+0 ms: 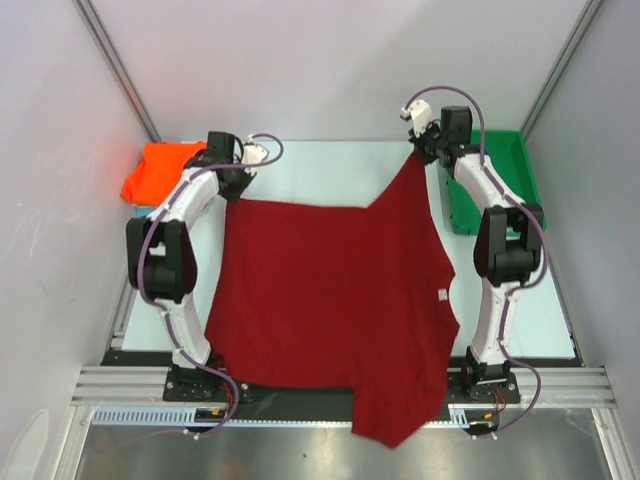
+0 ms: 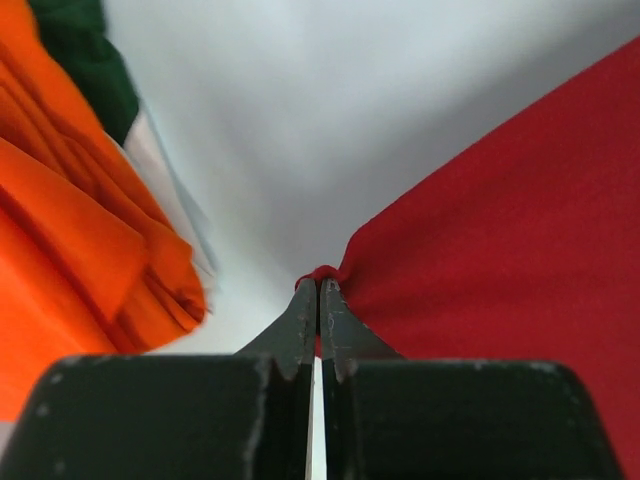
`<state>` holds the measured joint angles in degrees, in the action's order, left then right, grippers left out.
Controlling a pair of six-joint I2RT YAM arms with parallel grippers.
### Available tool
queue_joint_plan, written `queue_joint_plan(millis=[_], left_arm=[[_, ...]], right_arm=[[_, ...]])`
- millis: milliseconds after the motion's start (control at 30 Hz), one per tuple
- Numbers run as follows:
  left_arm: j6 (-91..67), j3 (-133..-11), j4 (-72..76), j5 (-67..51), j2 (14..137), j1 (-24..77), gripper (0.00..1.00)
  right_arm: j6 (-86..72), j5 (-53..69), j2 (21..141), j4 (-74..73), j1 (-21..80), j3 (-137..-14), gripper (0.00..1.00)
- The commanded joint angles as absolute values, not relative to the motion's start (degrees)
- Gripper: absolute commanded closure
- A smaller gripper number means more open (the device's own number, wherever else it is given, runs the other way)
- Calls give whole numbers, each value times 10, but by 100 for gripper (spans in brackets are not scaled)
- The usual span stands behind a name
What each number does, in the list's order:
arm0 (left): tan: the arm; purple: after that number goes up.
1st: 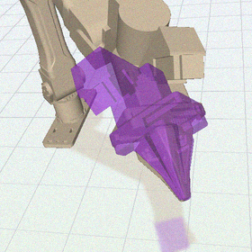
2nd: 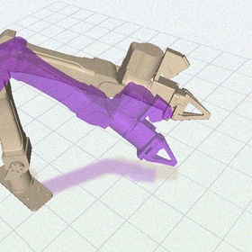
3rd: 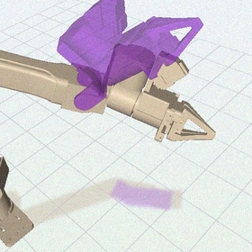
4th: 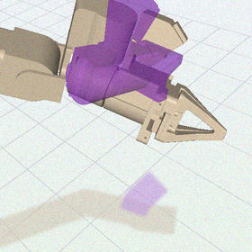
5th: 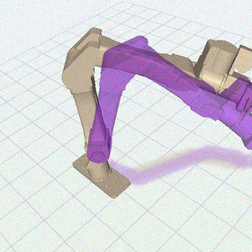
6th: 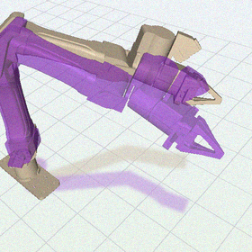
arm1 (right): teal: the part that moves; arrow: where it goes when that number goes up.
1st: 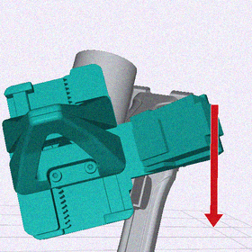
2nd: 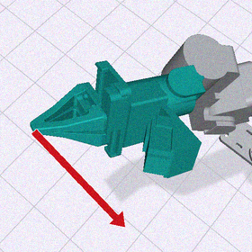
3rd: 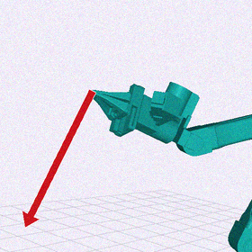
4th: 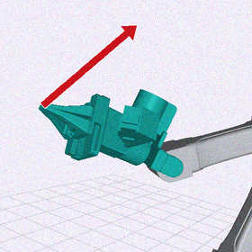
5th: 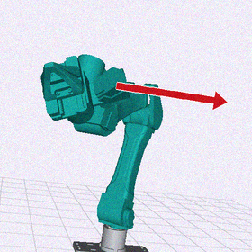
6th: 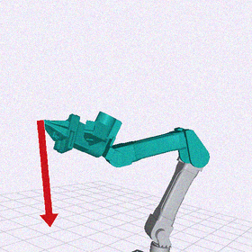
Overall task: Fold and stack the t-shirts
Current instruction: Flatten the tshirt out, then fold the tshirt
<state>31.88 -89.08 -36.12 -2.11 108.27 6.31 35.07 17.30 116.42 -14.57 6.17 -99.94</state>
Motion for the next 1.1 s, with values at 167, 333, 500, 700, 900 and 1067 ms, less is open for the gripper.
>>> queue_joint_plan(millis=[167, 333, 500, 700, 900, 1067], left_arm=[[310, -1074, -351, -2, 1196, 32, 100], [299, -1181, -361, 15, 1286, 10, 100], [308, -1289, -367, 23, 1352, 4, 100], [318, -1332, -350, 28, 1384, 4, 100], [312, -1309, -336, 23, 1358, 4, 100], [283, -1281, -336, -14, 1314, 5, 99]], right_arm=[[337, 148, 1384, -171, 54, -1312, 100], [352, 112, 1458, -137, 62, -1419, 100], [364, 89, 1489, -62, 69, -1423, 100], [359, 79, 1513, -55, 71, -1459, 100], [354, 83, 1462, -52, 74, -1392, 100], [350, 98, 1386, -105, 82, -1336, 100]])
